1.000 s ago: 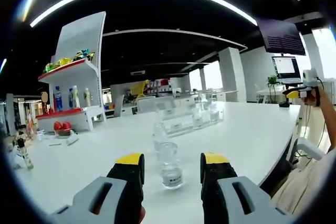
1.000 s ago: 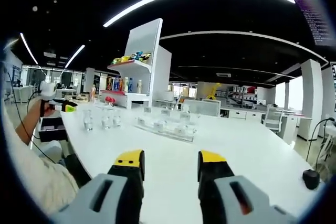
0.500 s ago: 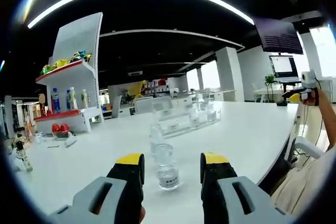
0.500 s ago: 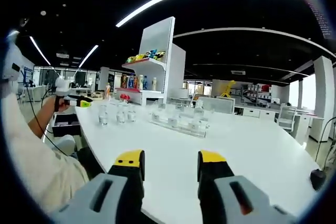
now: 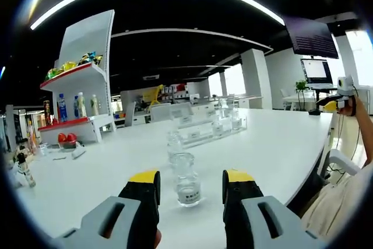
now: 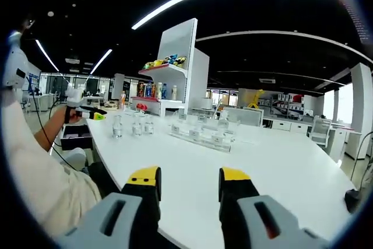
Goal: Identify the label on the chemical reagent bottle, grasp the chemical reagent bottle, and place it in the designated position on the reagent rack
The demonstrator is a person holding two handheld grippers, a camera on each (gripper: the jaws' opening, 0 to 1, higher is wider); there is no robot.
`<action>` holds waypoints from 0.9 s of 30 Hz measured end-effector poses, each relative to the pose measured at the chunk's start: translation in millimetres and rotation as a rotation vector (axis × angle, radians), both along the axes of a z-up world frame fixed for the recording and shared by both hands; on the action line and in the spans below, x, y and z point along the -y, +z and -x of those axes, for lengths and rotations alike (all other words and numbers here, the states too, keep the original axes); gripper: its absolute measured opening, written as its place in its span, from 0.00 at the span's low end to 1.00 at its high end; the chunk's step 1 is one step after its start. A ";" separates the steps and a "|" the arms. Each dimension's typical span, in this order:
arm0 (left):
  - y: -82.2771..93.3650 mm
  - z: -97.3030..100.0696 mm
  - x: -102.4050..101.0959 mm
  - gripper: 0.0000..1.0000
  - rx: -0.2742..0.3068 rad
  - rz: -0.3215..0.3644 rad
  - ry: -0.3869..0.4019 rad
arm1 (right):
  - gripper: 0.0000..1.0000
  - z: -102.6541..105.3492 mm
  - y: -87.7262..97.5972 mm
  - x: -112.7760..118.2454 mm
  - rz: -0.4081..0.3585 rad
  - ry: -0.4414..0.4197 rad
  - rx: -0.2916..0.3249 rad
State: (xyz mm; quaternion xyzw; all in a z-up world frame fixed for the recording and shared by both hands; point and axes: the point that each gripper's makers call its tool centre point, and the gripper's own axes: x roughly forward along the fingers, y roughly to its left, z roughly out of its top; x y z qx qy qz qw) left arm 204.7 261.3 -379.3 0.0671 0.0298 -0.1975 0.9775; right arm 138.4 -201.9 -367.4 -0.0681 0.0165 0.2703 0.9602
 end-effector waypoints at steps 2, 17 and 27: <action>-4.2 -1.9 -4.1 0.44 -0.009 -0.013 0.016 | 0.39 1.1 -0.8 -1.9 0.005 0.009 -0.003; -14.3 -9.2 -4.1 0.44 -0.027 -0.002 0.035 | 0.39 2.5 -4.7 -6.0 0.016 0.026 -0.013; -22.7 -17.1 0.1 0.44 -0.021 -0.016 0.048 | 0.39 4.9 -1.1 0.9 0.008 0.004 -0.005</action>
